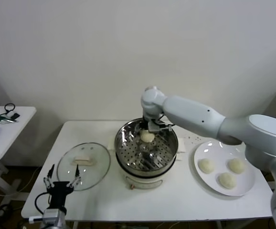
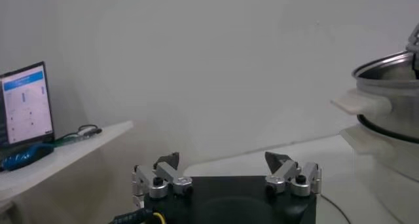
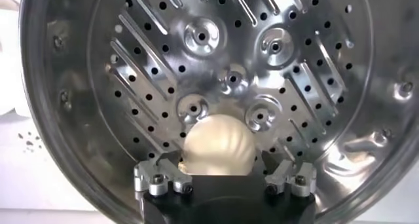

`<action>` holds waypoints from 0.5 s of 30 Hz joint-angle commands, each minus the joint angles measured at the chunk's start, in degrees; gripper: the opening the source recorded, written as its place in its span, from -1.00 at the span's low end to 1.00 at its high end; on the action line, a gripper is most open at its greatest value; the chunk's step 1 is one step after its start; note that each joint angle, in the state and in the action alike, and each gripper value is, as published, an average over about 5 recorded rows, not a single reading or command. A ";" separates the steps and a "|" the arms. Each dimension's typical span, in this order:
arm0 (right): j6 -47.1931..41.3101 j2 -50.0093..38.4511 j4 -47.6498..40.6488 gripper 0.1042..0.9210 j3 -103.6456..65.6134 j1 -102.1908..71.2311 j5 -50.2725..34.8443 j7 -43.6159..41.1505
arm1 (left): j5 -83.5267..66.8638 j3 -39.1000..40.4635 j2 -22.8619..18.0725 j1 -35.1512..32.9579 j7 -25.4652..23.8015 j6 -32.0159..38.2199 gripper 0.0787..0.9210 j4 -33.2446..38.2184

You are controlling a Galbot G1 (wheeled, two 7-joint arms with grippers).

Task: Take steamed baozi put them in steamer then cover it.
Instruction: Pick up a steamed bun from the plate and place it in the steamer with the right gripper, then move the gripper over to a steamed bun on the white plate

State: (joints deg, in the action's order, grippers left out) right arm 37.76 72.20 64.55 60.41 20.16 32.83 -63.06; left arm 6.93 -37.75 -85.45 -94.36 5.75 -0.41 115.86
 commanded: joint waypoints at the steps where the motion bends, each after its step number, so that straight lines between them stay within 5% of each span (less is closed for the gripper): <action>1: -2.13 -3.05 2.19 0.76 -1.59 1.74 -6.42 -0.46 | 0.24 0.36 -0.24 0.07 0.02 0.02 0.77 0.07; 8: -7.77 -13.04 7.08 0.76 0.47 8.05 -18.50 -0.85 | 0.45 0.59 -0.41 -0.23 -0.02 -0.03 0.77 0.85; 15: -27.24 -24.52 11.83 0.76 20.63 22.95 -43.38 6.34 | 0.41 0.63 -0.38 -1.00 -0.04 0.04 0.77 1.91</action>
State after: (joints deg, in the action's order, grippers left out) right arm 26.83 59.71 71.43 66.30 30.31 13.36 -61.46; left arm 7.35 -37.18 -85.83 -94.99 5.73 -0.40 117.18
